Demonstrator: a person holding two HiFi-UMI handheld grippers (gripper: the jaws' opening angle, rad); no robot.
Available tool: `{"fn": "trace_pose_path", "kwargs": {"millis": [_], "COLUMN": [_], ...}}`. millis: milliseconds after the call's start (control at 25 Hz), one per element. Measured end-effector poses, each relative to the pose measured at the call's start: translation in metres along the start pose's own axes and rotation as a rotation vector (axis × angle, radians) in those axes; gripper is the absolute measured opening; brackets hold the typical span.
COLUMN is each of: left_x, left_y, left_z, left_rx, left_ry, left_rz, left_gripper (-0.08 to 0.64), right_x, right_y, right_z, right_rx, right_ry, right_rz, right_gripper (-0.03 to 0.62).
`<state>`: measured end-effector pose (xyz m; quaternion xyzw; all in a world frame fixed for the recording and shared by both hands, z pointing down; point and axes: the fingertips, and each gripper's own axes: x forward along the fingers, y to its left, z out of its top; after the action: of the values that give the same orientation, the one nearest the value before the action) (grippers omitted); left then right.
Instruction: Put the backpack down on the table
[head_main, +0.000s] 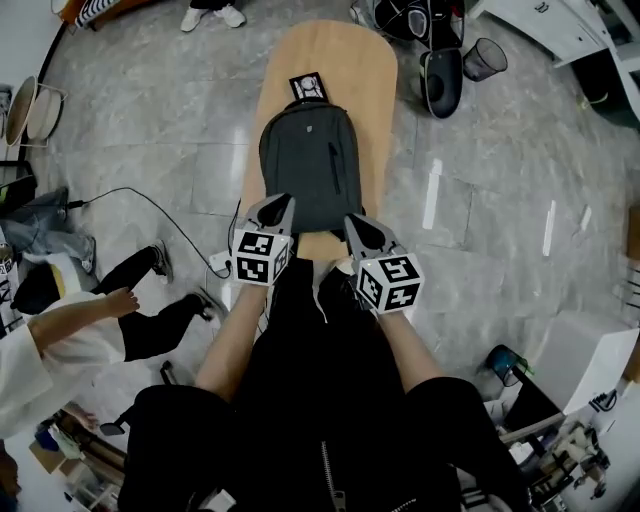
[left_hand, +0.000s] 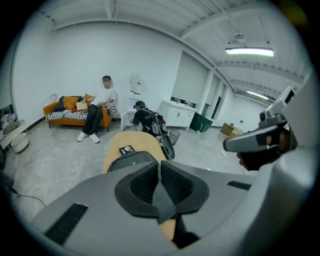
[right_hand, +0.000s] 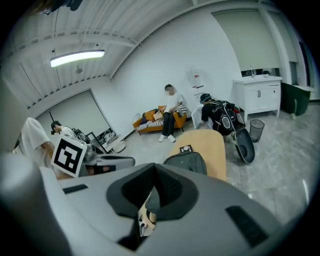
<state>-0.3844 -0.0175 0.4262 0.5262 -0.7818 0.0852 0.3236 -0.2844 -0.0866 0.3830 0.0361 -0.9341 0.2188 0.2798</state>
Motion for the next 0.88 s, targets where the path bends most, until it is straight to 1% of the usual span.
{"fn": "trace_pose_path", "kwargs": {"millis": [120, 240, 440, 600, 880], "left_x": [-0.027, -0.049, -0.077, -0.096, -0.101], "left_y": [-0.031, -0.053, -0.084, -0.097, -0.116], "left_z": [-0.002, 0.0, 0.001, 0.007, 0.002], "left_rx": [0.011, 0.02, 0.001, -0.01, -0.014], "left_ry": [-0.035, -0.065, -0.109, -0.174, -0.186], "left_rz": [0.049, 0.073, 0.077, 0.104, 0.084], "left_gripper": [0.031, 0.031, 0.031, 0.031, 0.031], "right_x": [-0.028, -0.048, -0.077, -0.089, -0.097], "right_y": [0.006, 0.012, 0.021, 0.029, 0.038], "right_z": [-0.002, 0.003, 0.005, 0.003, 0.0], "right_rx": [0.003, -0.033, -0.075, -0.11, -0.153], "right_ry": [-0.06, -0.102, -0.144, -0.156, -0.158], "right_rz": [0.022, 0.028, 0.038, 0.053, 0.063], "right_gripper": [0.009, 0.009, 0.009, 0.009, 0.009]}}
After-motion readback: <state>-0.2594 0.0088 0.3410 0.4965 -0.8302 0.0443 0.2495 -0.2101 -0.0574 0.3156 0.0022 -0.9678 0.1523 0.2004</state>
